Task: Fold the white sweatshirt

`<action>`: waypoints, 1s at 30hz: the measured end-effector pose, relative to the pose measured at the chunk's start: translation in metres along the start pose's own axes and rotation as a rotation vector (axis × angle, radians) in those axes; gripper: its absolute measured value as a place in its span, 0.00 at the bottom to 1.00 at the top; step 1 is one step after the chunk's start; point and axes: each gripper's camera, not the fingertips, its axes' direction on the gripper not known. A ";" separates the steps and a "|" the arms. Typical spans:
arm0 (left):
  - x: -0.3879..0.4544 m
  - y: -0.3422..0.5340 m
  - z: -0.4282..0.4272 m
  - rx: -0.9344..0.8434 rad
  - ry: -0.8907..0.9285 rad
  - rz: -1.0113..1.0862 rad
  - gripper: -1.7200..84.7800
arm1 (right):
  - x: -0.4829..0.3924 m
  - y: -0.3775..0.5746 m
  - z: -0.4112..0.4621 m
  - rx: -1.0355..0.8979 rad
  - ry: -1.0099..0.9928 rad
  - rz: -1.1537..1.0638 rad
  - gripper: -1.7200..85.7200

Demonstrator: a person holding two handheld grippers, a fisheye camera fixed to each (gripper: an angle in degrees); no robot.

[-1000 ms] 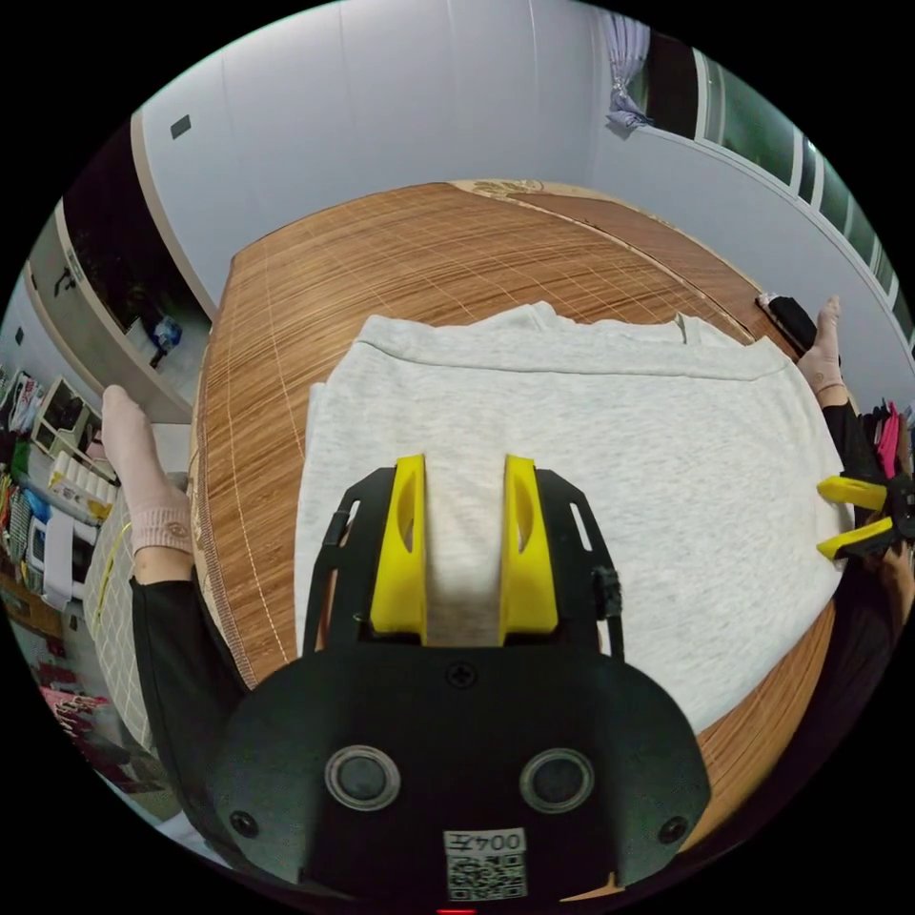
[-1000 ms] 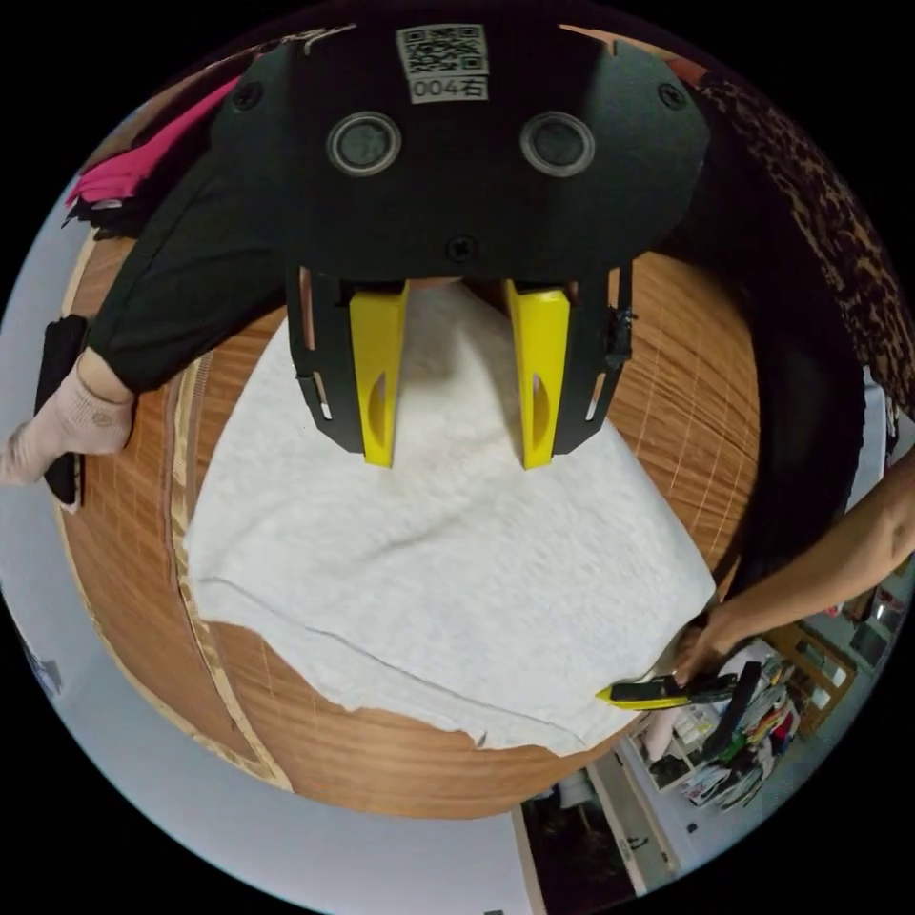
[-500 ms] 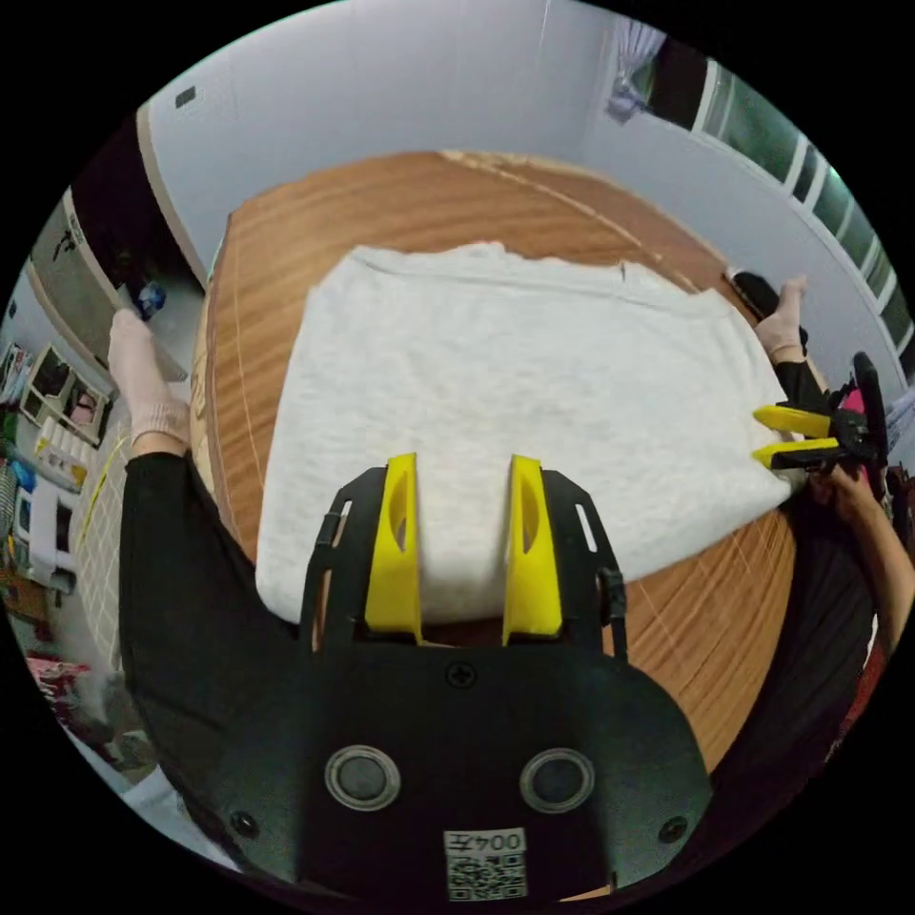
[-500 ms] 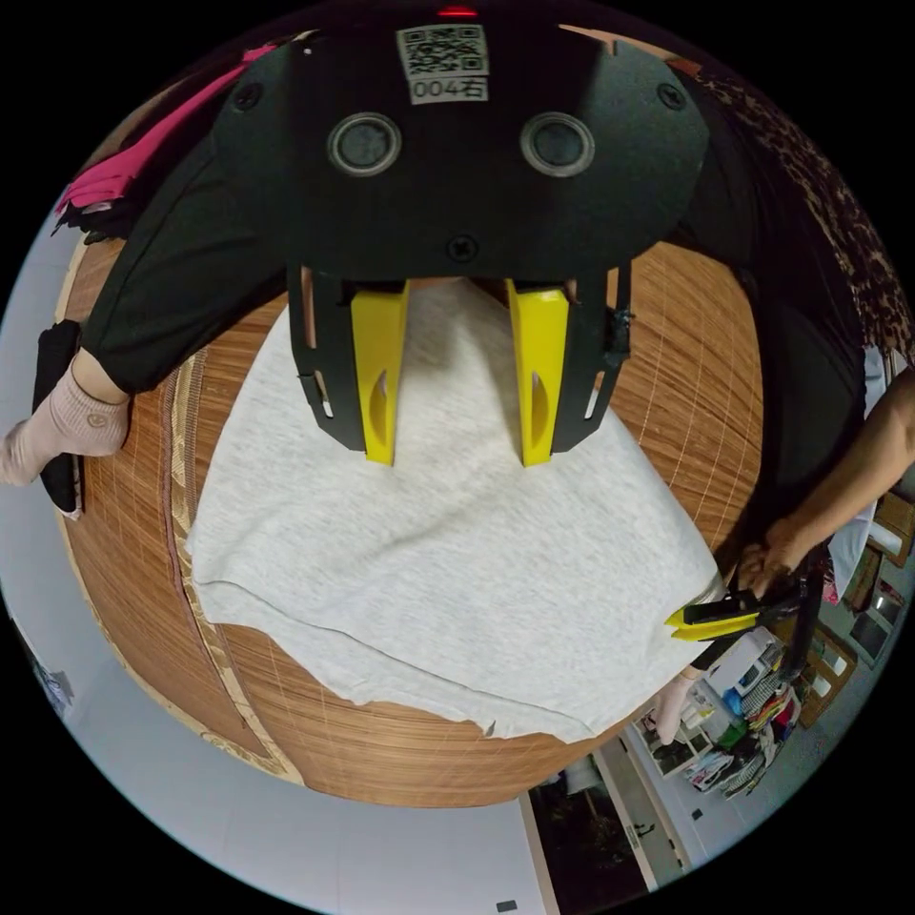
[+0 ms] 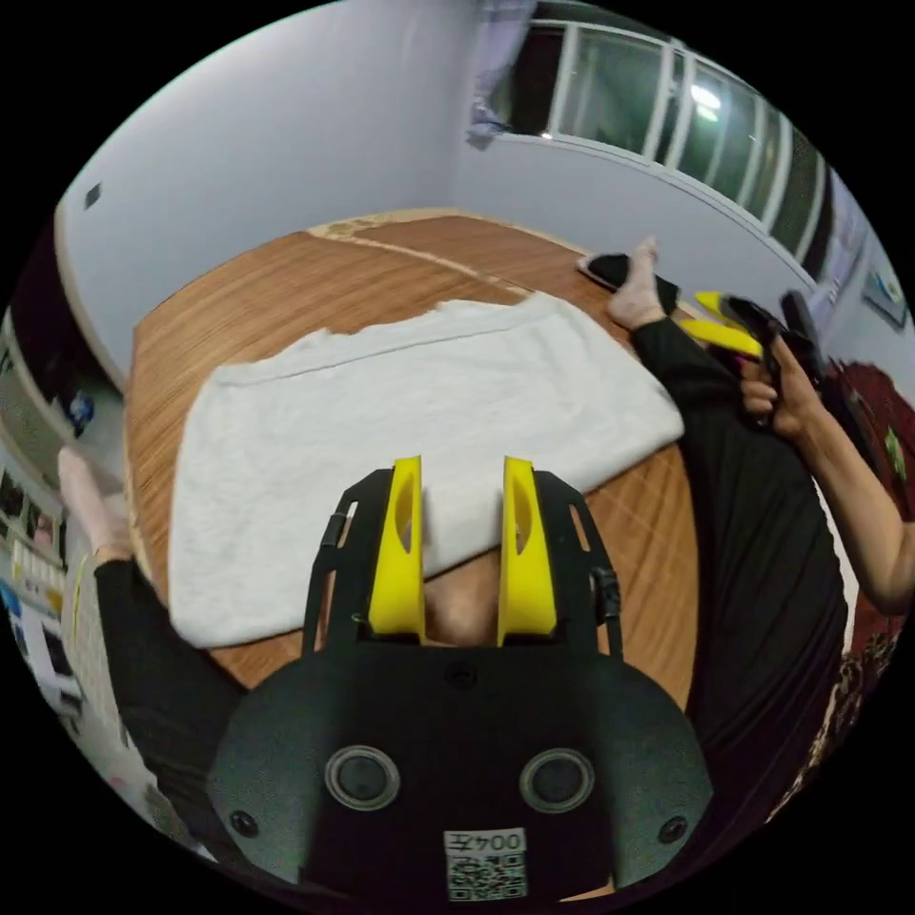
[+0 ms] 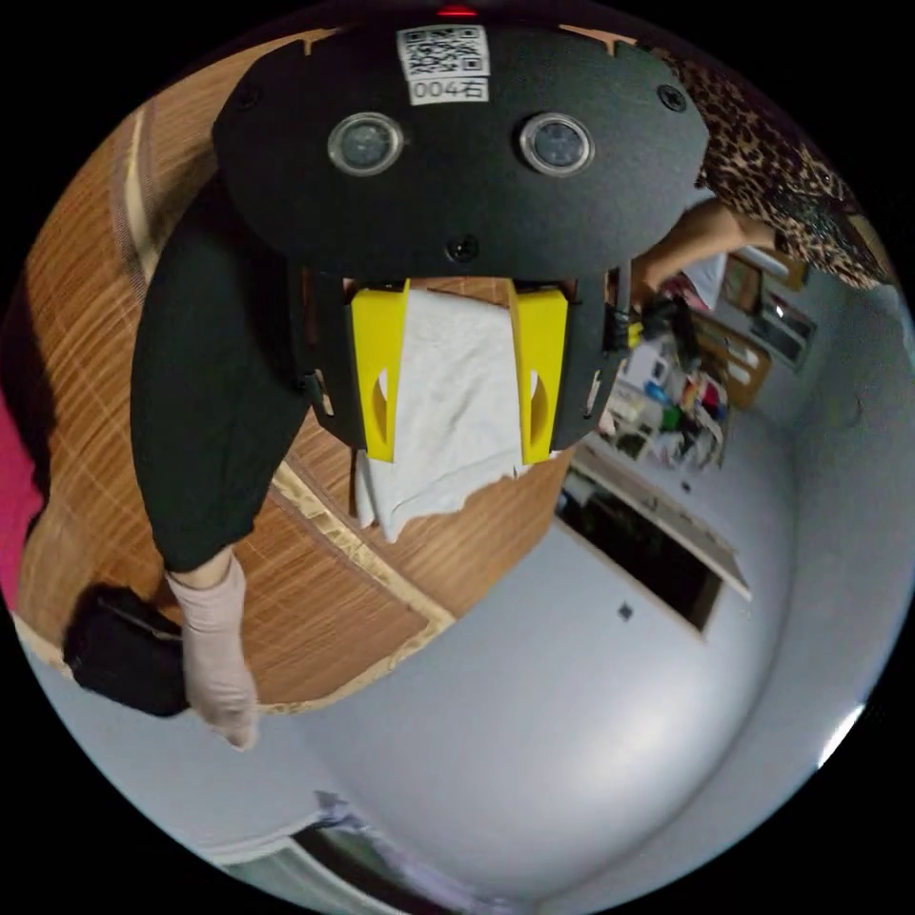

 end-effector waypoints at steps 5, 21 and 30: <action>0.130 -0.010 0.058 -0.017 0.028 0.267 0.16 | 0.018 0.000 -0.029 0.092 -0.074 0.081 0.22; 0.276 0.008 0.189 -0.123 -0.145 0.639 0.14 | 0.038 -0.038 -0.056 0.071 -0.091 0.113 0.22; 0.207 0.001 0.129 0.034 0.153 0.227 0.05 | 0.056 -0.063 -0.029 -0.065 -0.034 0.234 0.30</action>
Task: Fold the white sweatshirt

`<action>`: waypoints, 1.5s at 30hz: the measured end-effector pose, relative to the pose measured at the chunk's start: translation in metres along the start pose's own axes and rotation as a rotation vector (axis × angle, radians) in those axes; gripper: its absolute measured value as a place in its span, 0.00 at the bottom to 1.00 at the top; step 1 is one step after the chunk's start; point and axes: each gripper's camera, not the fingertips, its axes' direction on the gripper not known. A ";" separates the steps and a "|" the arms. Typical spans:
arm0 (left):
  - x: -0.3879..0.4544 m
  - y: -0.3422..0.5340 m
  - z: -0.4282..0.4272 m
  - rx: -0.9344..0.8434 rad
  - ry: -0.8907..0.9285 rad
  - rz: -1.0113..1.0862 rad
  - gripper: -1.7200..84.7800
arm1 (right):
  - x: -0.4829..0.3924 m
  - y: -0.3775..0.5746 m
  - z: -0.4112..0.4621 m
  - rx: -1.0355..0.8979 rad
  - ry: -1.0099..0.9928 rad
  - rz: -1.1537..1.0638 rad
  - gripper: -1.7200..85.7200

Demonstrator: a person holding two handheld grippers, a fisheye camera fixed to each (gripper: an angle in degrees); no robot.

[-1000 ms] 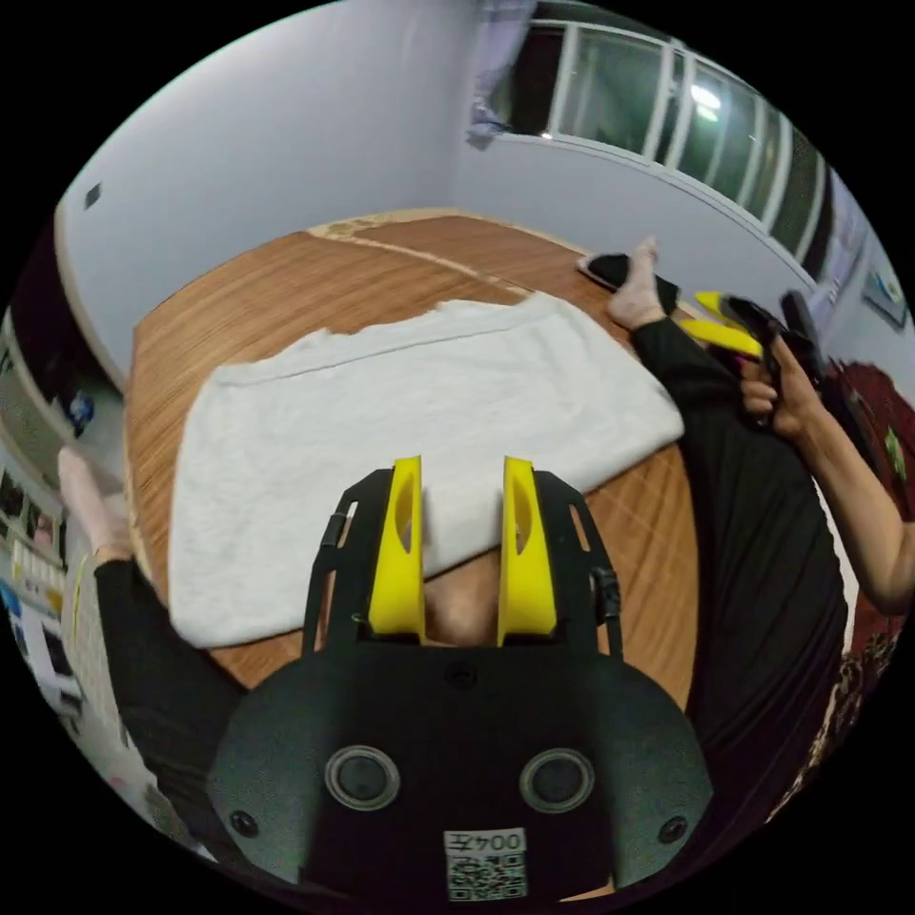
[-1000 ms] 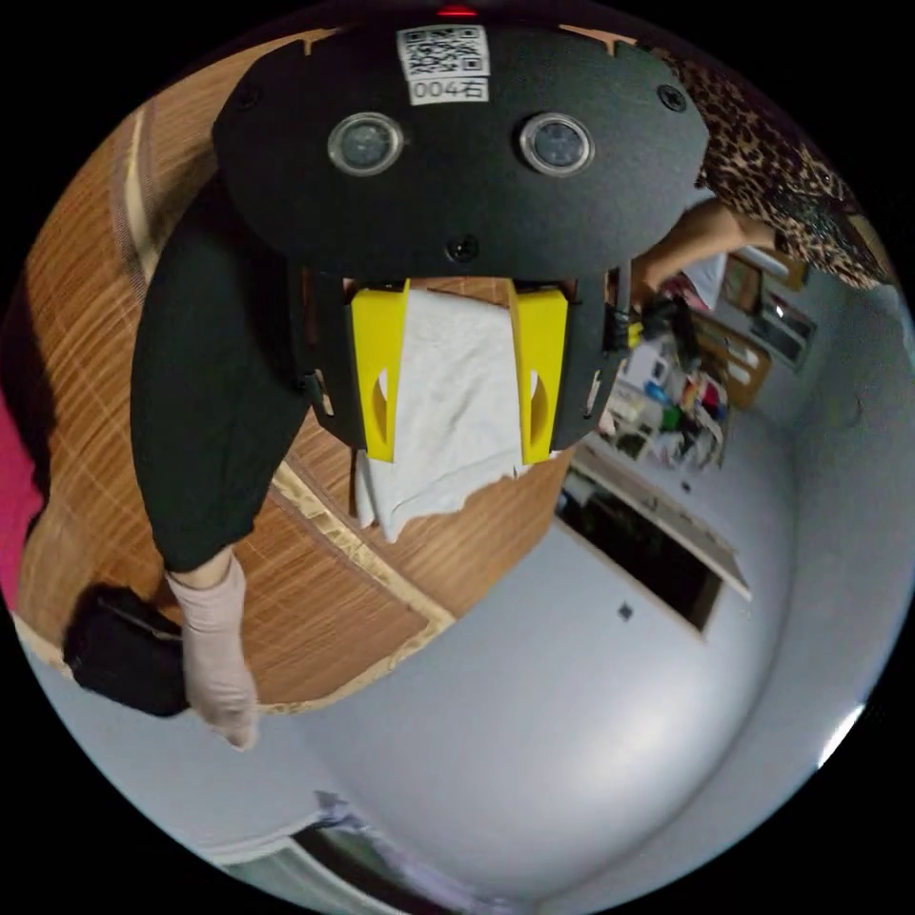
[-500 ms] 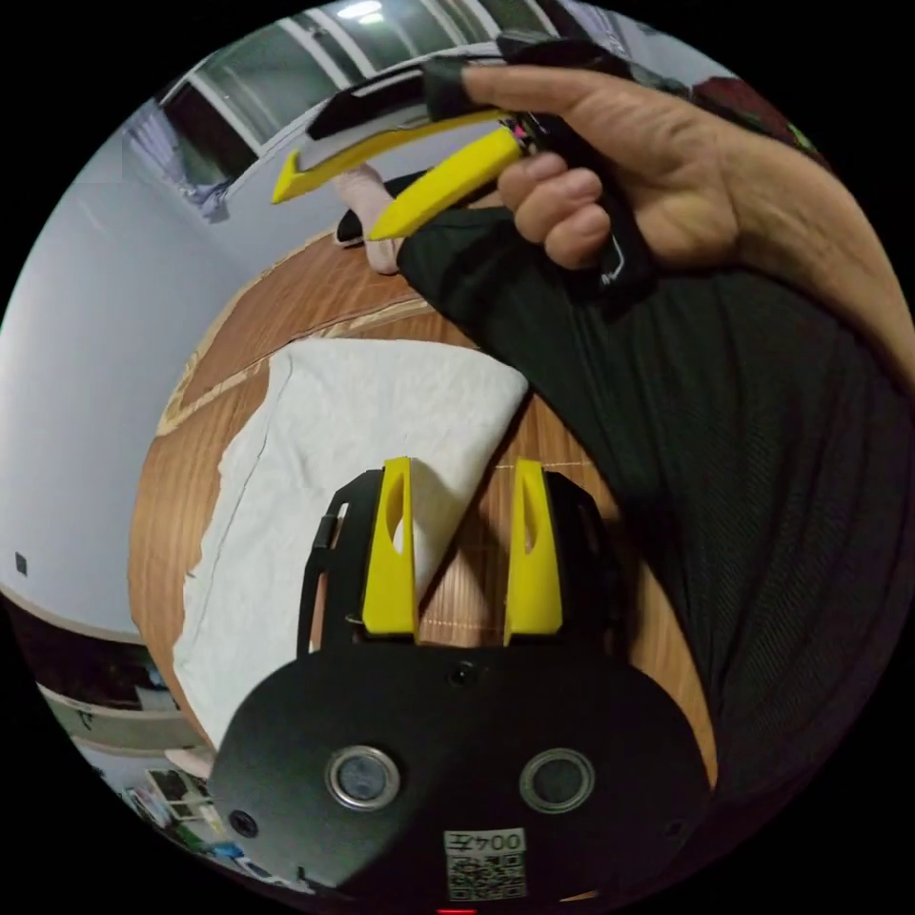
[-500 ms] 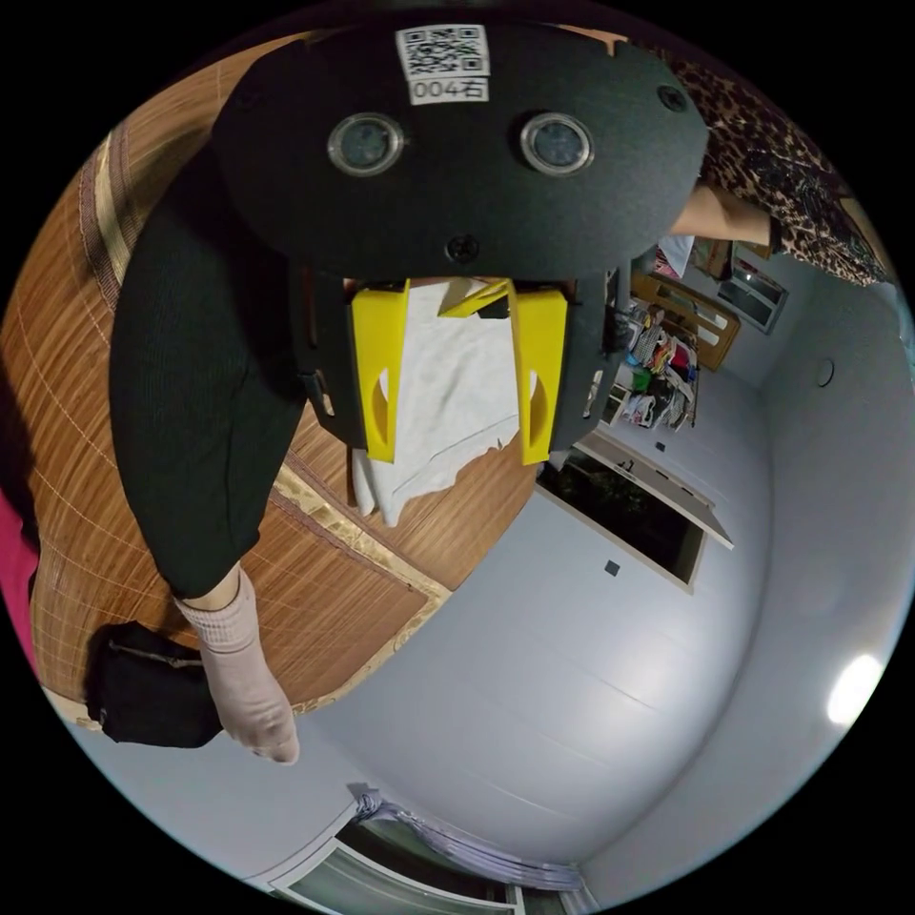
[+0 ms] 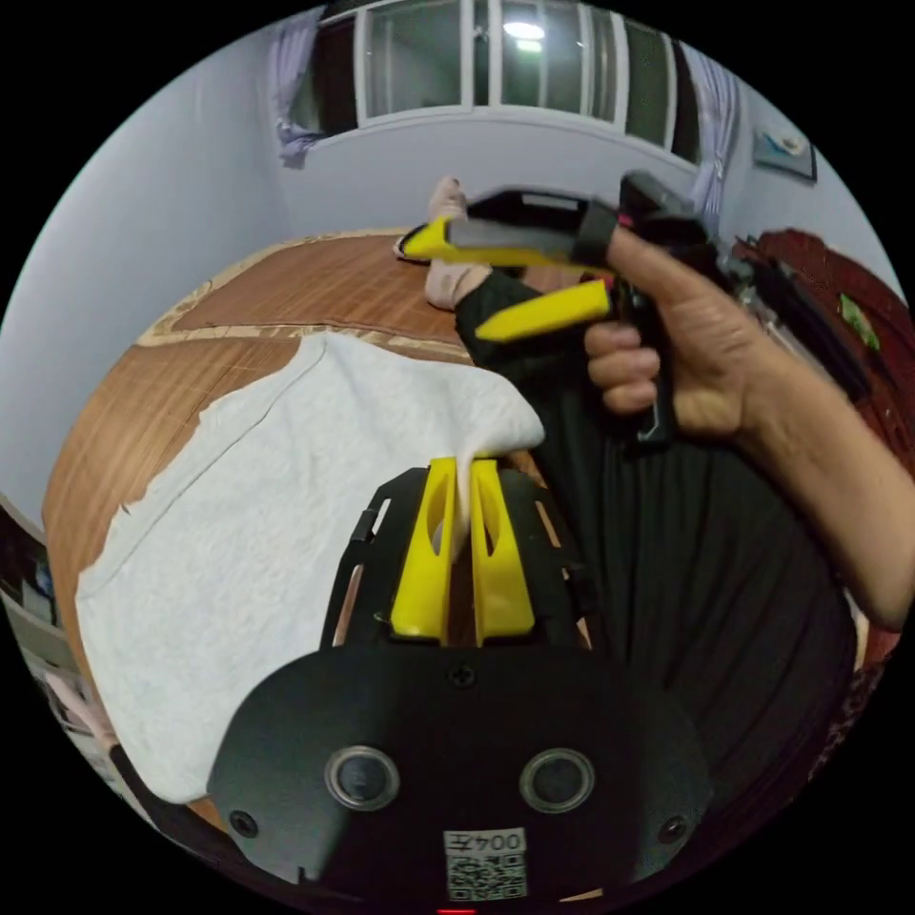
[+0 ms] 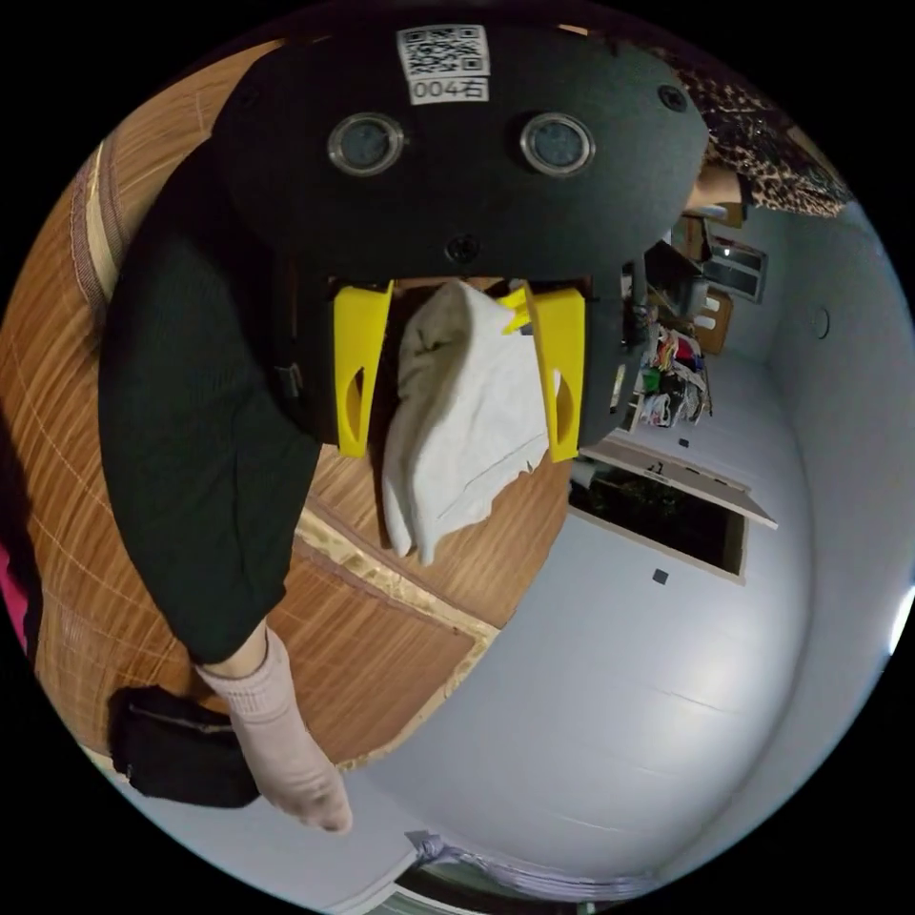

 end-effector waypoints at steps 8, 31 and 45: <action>-0.003 0.021 -0.066 0.088 0.057 -0.082 0.05 | 0.006 -0.024 0.049 -0.252 0.042 0.061 0.30; -0.009 -0.034 -0.246 0.161 0.333 -0.164 0.05 | 0.031 0.011 0.006 -0.087 -0.308 0.182 0.08; -0.172 -0.017 -0.398 0.341 0.569 -0.560 0.05 | -0.094 0.032 0.095 -0.096 -0.361 0.040 0.08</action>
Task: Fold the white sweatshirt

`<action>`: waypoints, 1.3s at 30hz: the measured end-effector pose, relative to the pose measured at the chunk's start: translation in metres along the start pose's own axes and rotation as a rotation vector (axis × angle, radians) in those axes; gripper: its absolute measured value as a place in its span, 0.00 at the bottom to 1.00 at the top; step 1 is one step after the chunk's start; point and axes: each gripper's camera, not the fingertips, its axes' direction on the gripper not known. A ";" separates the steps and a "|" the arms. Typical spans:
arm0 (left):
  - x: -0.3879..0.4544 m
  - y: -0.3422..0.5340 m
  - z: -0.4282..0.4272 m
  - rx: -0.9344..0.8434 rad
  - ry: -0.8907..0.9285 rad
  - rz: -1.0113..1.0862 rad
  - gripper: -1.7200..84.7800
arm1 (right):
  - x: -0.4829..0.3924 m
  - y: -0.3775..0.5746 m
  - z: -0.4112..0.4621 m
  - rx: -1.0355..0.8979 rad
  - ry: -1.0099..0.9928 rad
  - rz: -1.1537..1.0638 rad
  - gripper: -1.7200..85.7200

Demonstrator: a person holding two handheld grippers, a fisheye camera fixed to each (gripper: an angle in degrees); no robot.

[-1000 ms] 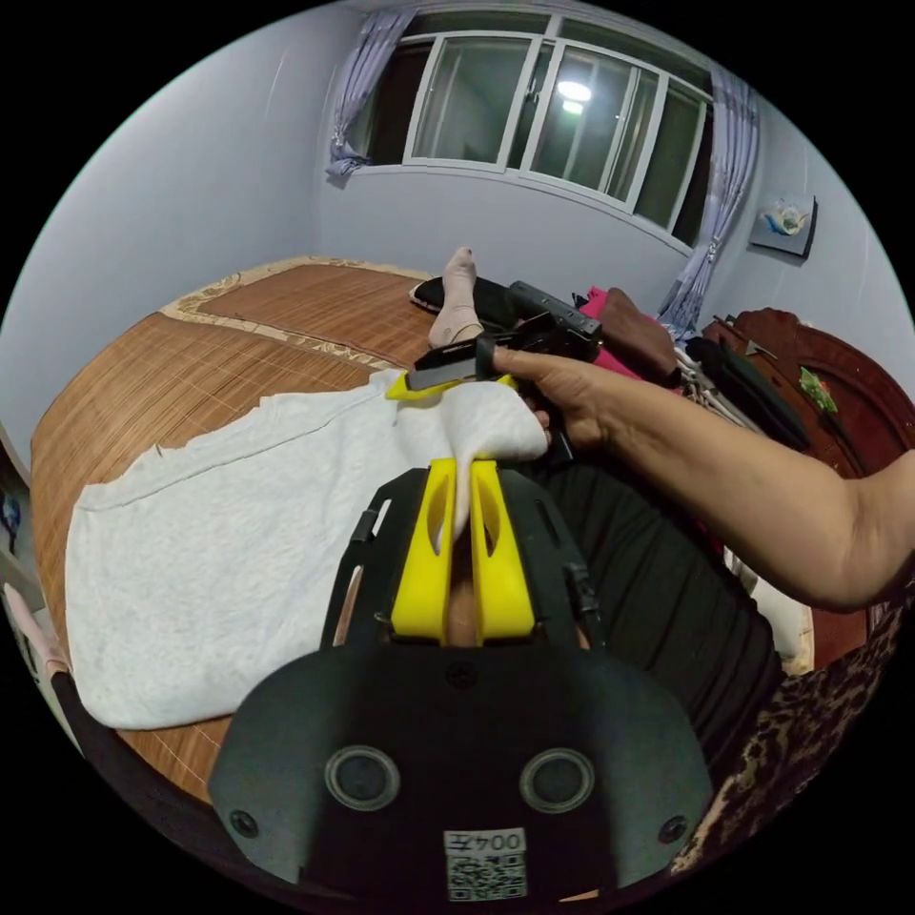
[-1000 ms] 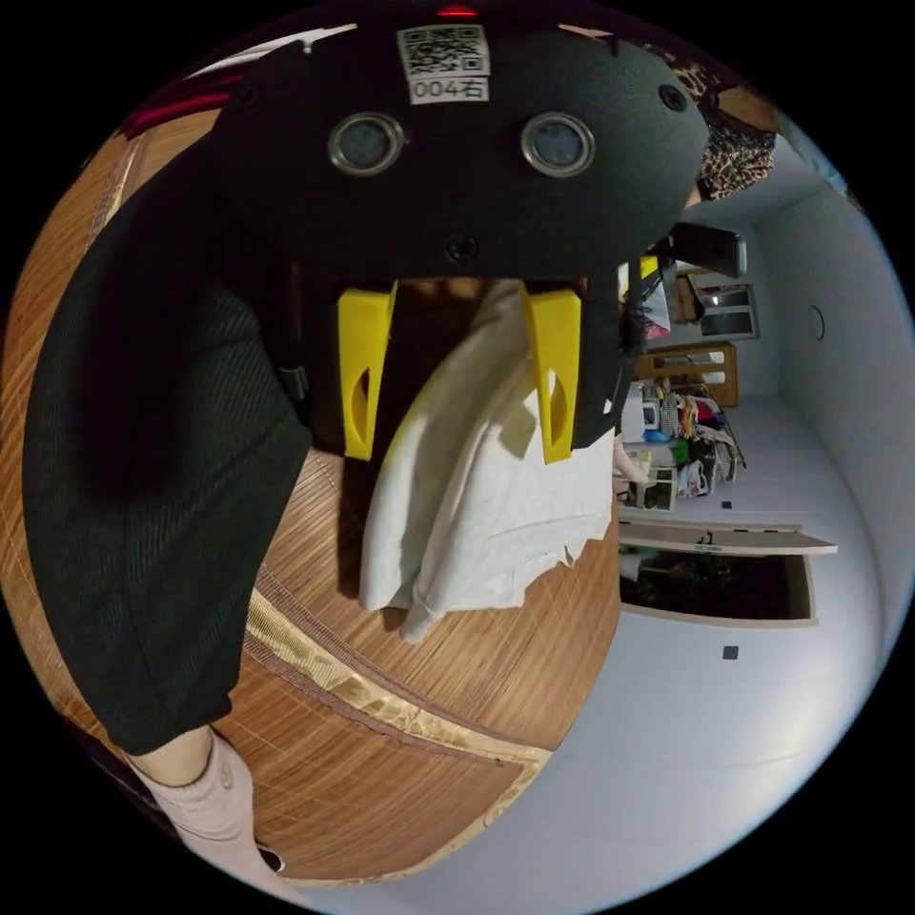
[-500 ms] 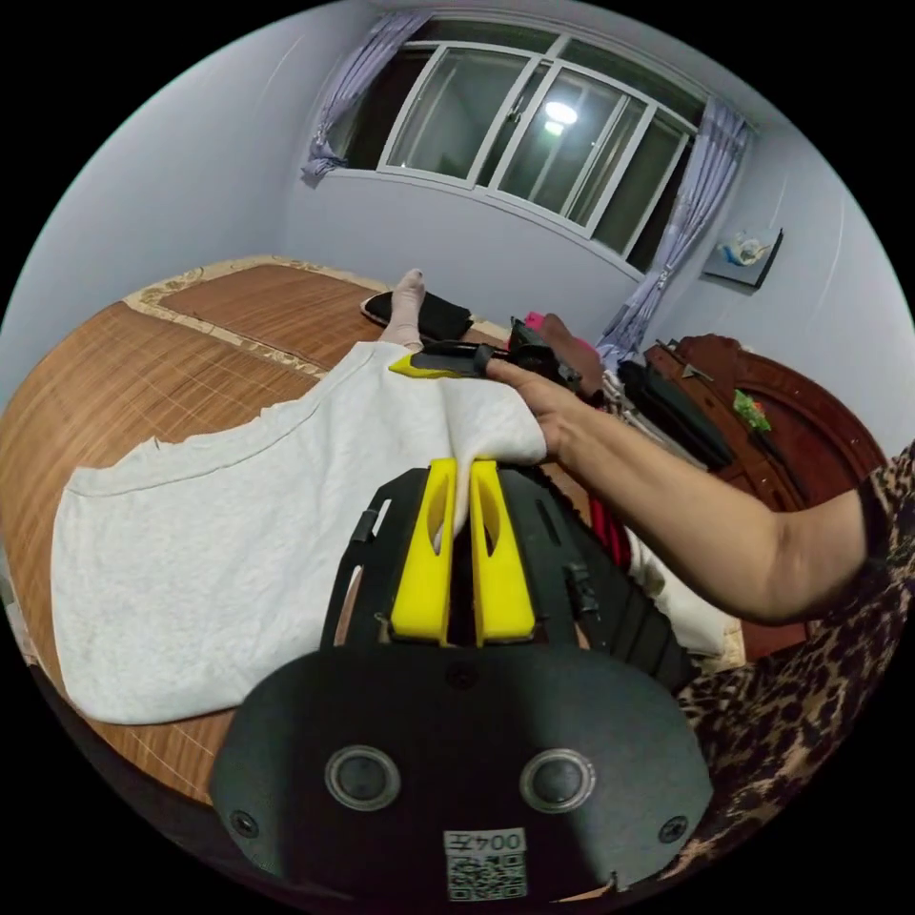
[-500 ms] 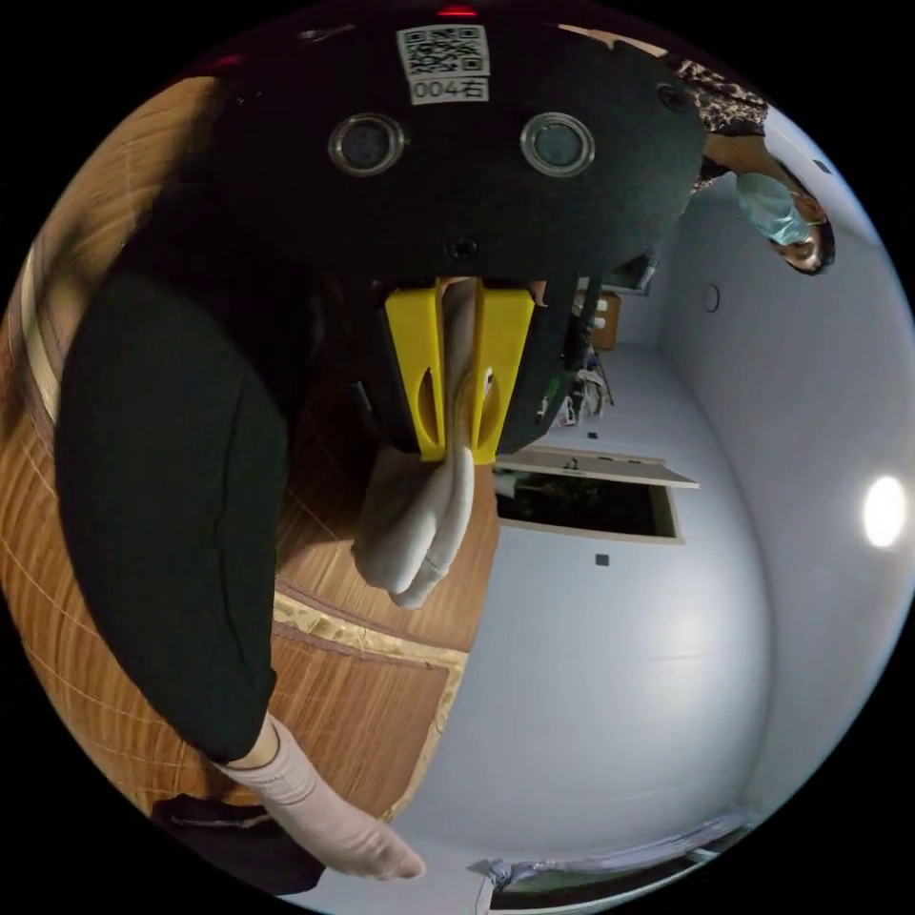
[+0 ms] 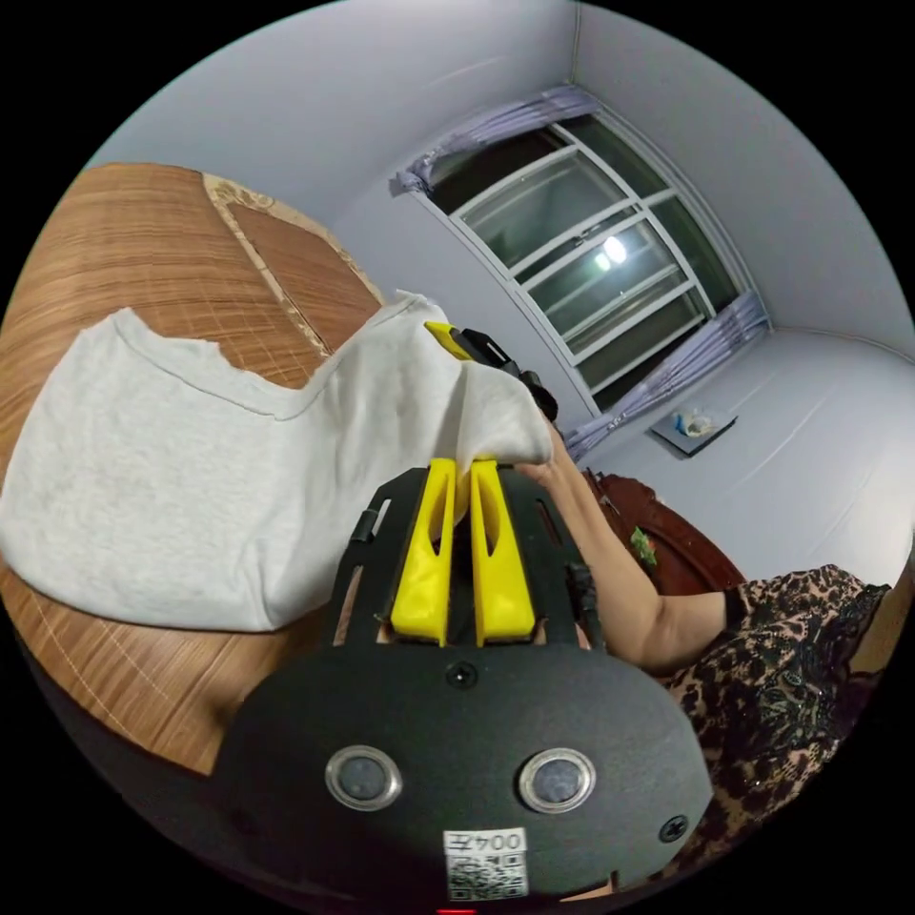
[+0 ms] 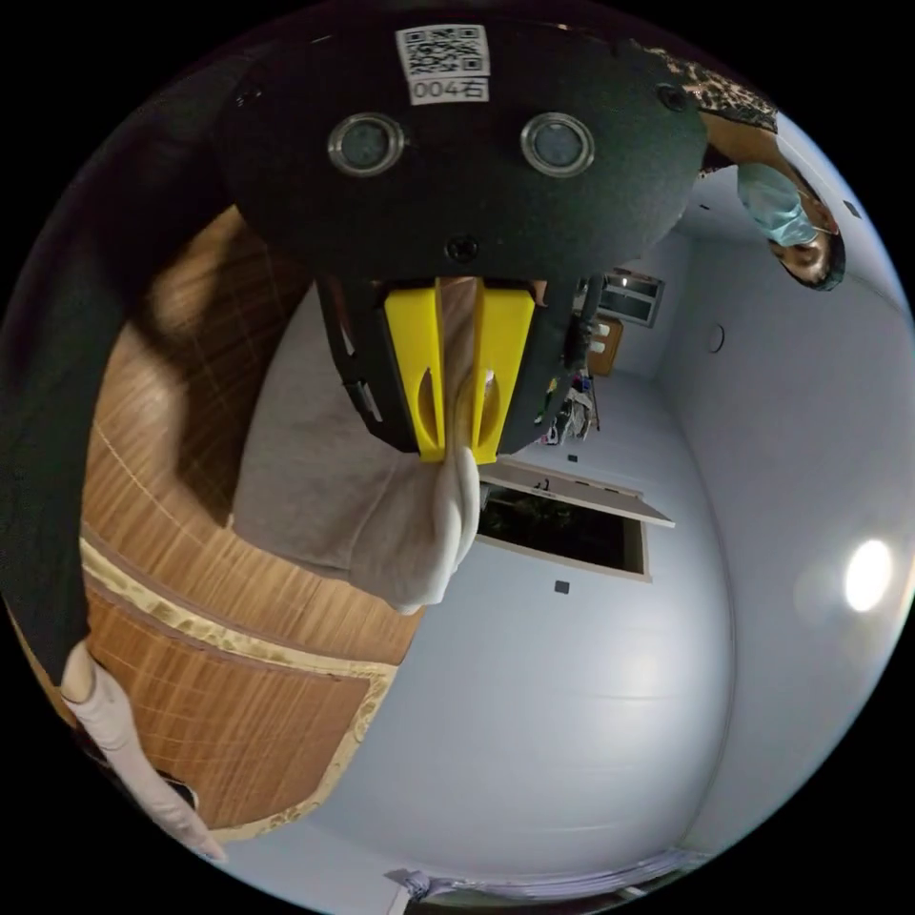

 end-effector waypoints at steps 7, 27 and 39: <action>-0.028 -0.032 -0.088 0.114 -0.026 -0.098 0.05 | -0.015 0.011 0.112 -0.066 0.031 -0.043 0.08; -0.107 -0.102 -0.200 0.224 -0.326 -0.446 0.05 | 0.053 0.069 0.407 -0.264 0.394 -0.182 0.08; -0.089 -0.139 -0.204 0.214 -0.499 -0.515 0.05 | 0.078 0.093 0.298 -0.193 0.358 -0.314 0.19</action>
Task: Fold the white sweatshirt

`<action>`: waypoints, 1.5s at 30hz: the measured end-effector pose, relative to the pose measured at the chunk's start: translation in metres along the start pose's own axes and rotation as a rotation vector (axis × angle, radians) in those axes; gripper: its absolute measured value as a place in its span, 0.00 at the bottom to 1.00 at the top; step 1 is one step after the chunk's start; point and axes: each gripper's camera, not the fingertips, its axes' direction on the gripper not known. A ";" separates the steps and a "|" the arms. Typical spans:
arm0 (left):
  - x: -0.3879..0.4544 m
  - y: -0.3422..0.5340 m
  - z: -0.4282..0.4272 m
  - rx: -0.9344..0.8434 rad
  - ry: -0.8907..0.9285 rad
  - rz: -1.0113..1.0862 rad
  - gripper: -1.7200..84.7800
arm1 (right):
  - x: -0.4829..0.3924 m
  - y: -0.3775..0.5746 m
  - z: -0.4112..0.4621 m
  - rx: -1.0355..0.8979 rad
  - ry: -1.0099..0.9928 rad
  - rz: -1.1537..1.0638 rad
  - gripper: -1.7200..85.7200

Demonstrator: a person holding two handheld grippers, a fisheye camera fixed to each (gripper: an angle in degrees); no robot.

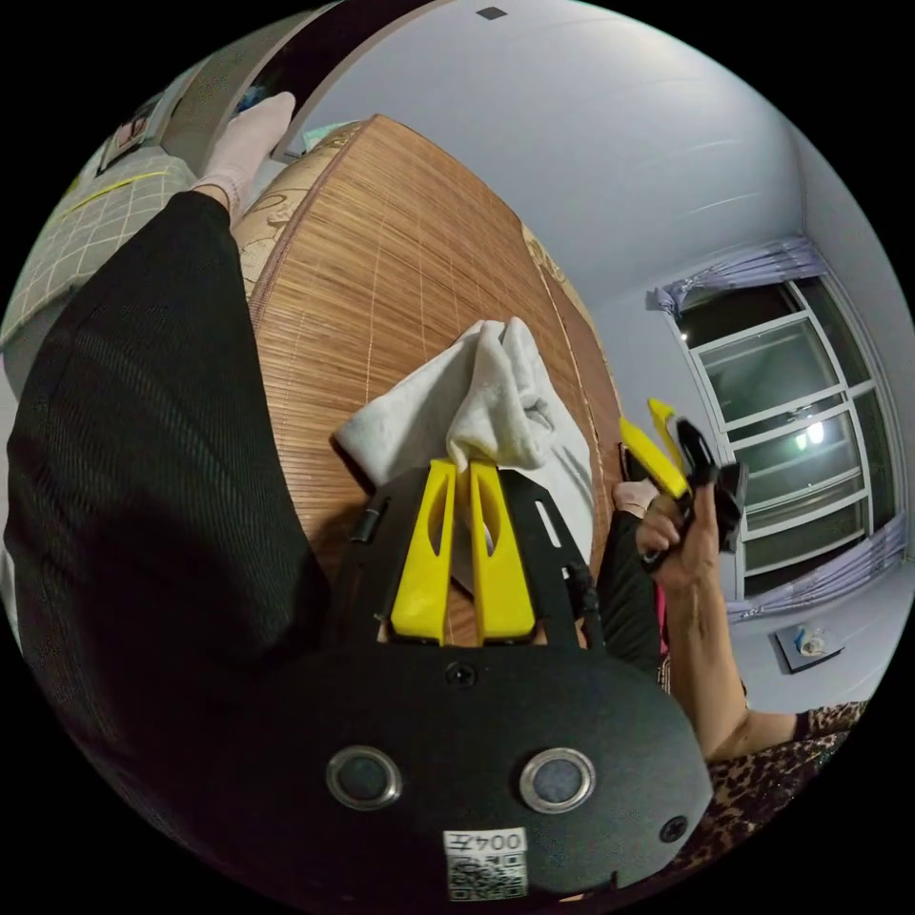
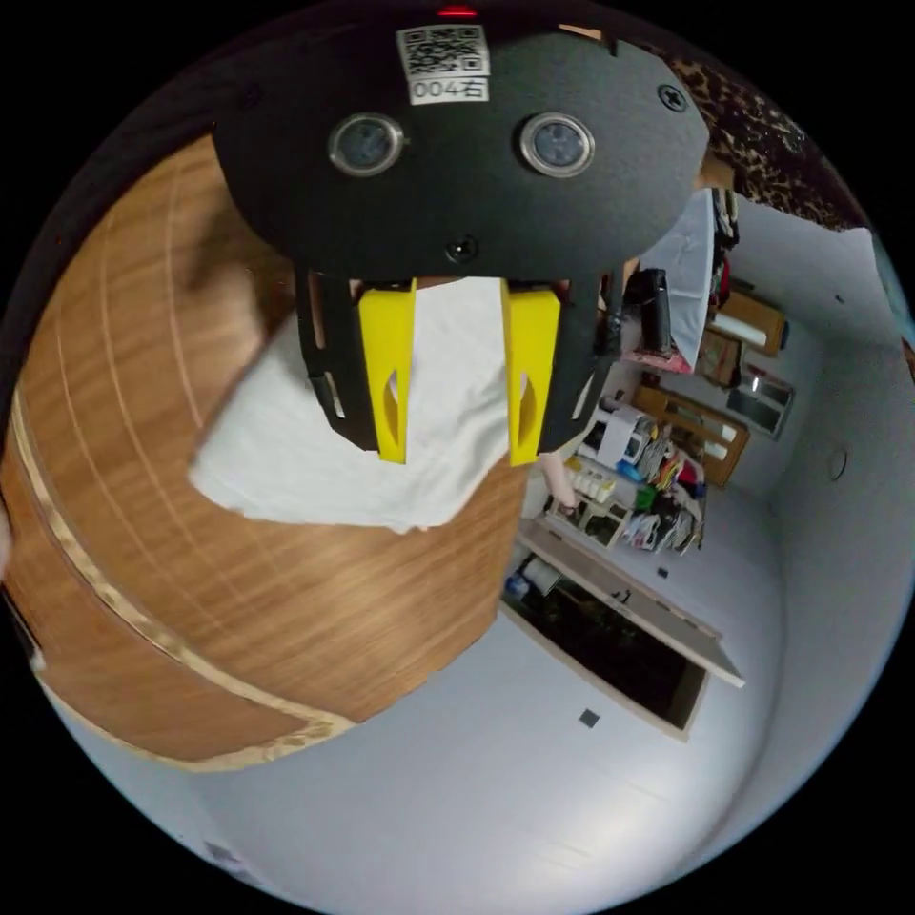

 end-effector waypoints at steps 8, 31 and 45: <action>0.015 -0.001 -0.011 0.005 -0.022 0.004 0.05 | 0.108 0.137 -0.010 -0.072 -0.165 0.362 0.21; 0.033 0.056 -0.037 -0.027 0.133 0.098 0.08 | 0.010 0.214 -0.058 0.006 0.302 -0.143 0.10; 0.026 0.077 -0.055 0.057 0.231 0.179 0.19 | -0.065 0.328 -0.009 0.017 0.435 -0.329 0.16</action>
